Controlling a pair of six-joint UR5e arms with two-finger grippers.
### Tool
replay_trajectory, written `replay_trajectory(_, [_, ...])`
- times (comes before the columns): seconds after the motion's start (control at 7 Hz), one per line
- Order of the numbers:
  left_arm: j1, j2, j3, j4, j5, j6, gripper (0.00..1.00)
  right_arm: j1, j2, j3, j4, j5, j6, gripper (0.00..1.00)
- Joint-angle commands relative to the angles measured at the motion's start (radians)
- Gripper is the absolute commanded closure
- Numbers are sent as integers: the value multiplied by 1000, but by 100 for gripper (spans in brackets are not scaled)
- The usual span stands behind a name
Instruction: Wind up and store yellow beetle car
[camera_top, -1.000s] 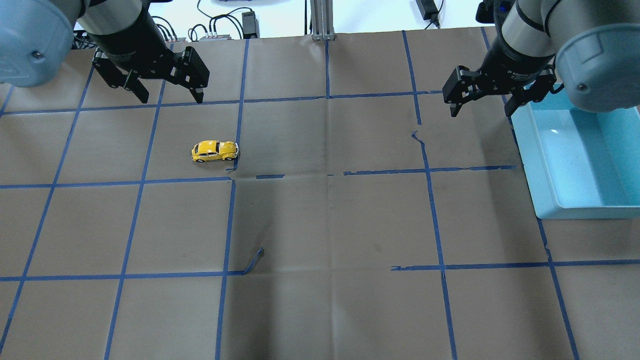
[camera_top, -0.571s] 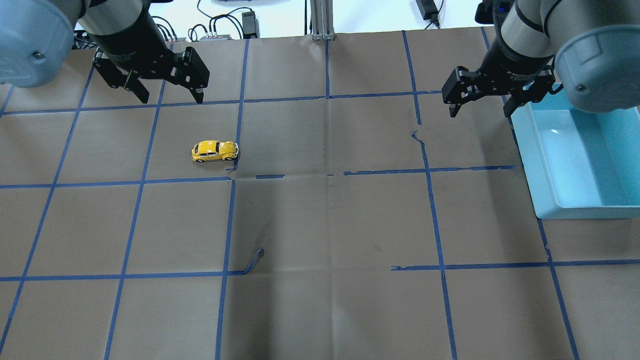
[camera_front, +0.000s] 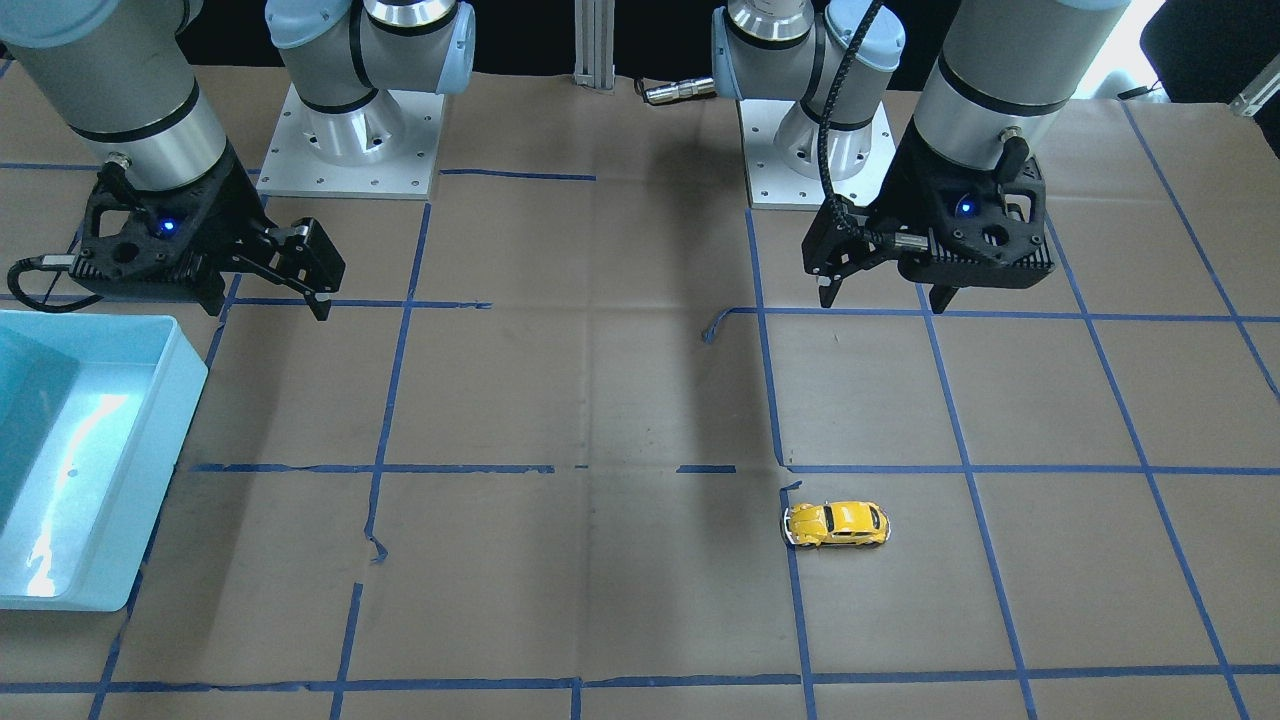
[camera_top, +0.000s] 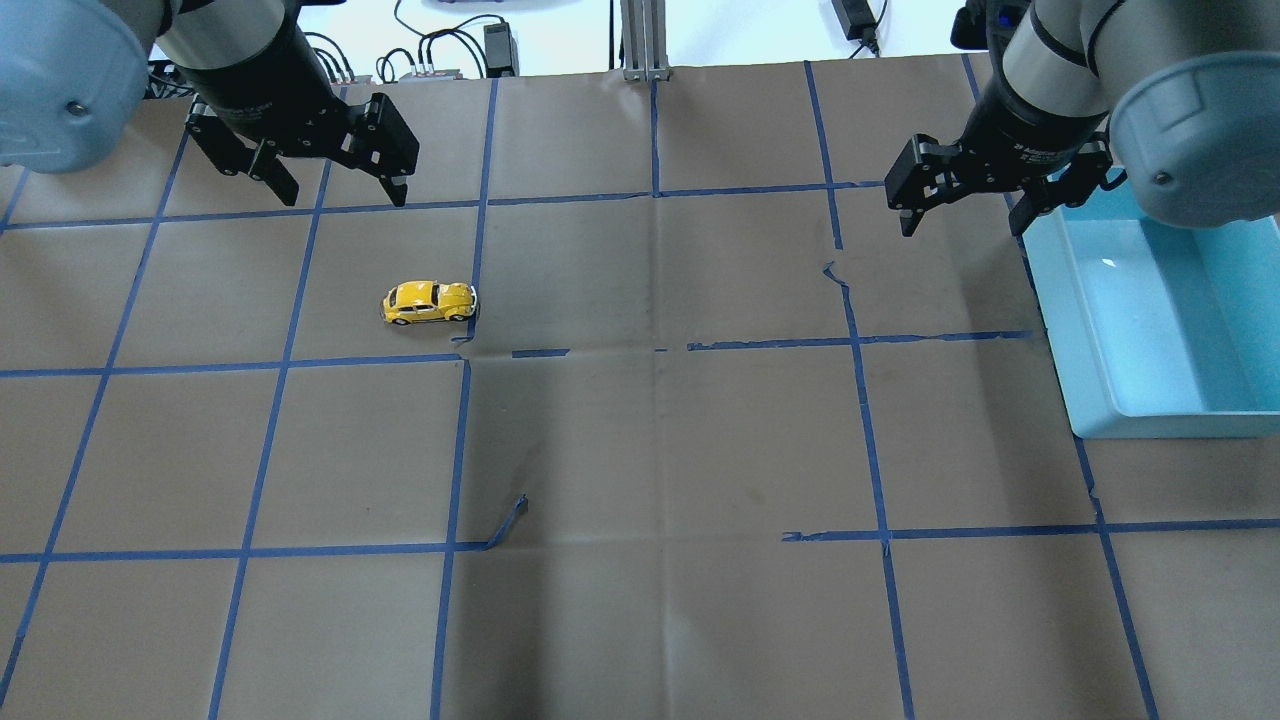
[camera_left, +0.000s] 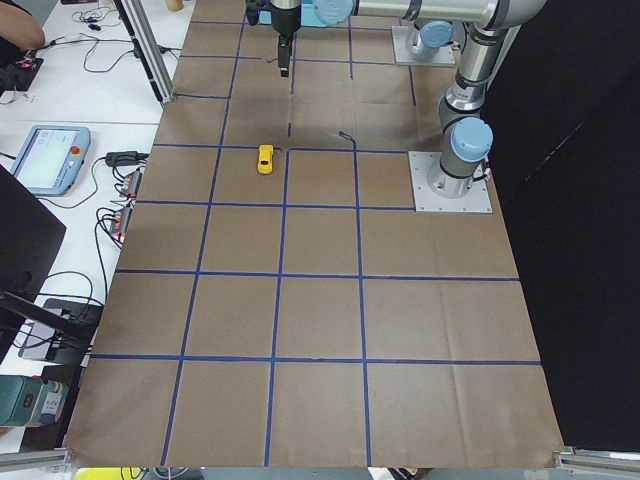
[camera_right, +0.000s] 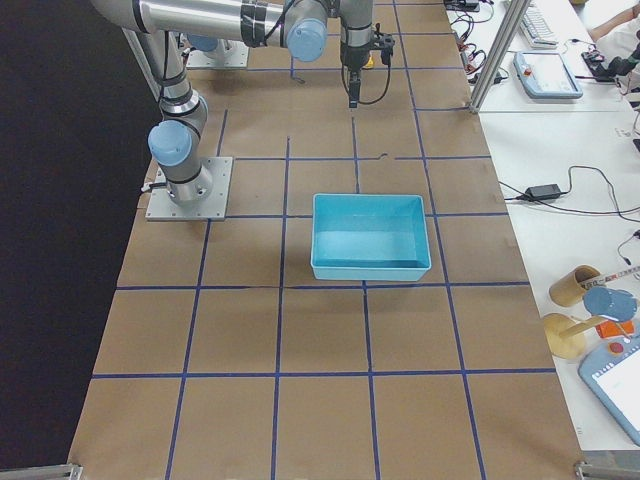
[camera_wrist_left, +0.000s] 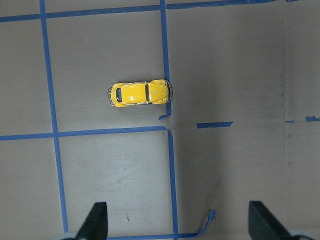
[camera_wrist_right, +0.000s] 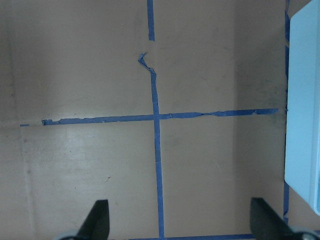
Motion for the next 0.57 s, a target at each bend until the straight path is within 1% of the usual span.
replay_trajectory(0.0, [1,2,-2,0,-7,62,0,2,-2,2,2,2,0,0])
replay_trajectory(0.14, [1,-3,-3,0,-9,166,0,4,-5,9,3,3,5,0])
replay_trajectory(0.43, [4,-18,-5,0,0,442,1,2,-7,8,2,3,3,0])
